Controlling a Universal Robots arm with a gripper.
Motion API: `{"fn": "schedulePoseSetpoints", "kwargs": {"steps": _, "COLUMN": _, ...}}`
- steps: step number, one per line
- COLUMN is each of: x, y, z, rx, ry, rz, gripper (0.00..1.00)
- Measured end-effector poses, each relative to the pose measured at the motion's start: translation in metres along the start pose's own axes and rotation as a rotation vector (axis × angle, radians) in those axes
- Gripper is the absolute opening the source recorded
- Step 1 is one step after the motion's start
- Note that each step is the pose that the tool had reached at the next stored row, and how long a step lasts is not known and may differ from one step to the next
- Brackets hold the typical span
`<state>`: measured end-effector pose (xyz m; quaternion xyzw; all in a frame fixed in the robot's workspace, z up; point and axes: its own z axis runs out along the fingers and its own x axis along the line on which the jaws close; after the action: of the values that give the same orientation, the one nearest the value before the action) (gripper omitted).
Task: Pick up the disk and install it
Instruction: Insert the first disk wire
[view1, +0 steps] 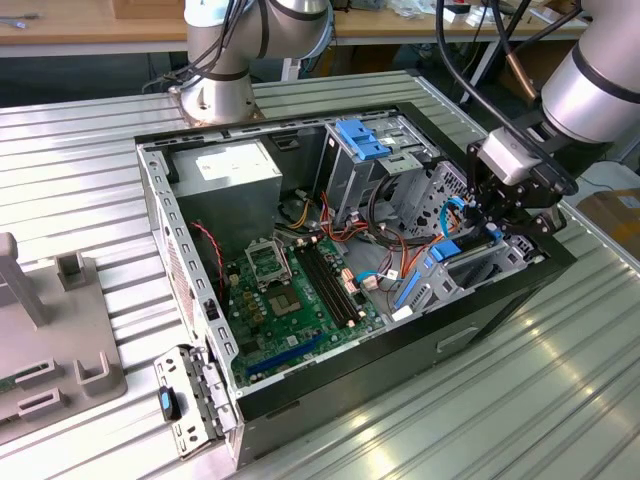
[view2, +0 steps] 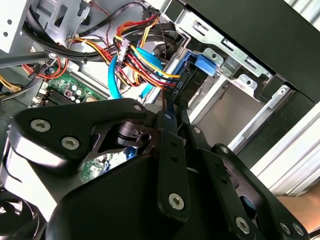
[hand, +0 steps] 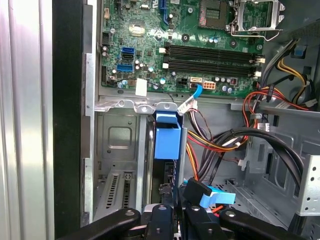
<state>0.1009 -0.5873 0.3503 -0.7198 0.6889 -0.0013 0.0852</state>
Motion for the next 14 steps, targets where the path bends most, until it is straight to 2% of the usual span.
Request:
{"fn": "schedulePoseSetpoints", "kwargs": {"steps": 8, "x": 0.0004, "y": 0.0007, "z": 0.0021, "rx": 0.0001, "ry": 0.0003, "rz": 0.001, "gripper": 0.16}}
{"fn": "schedulePoseSetpoints", "kwargs": {"steps": 14, "x": 0.0009, "y": 0.0015, "z": 0.0061, "rx": 0.0002, "ry": 0.0004, "rz": 0.002, "gripper": 0.16}}
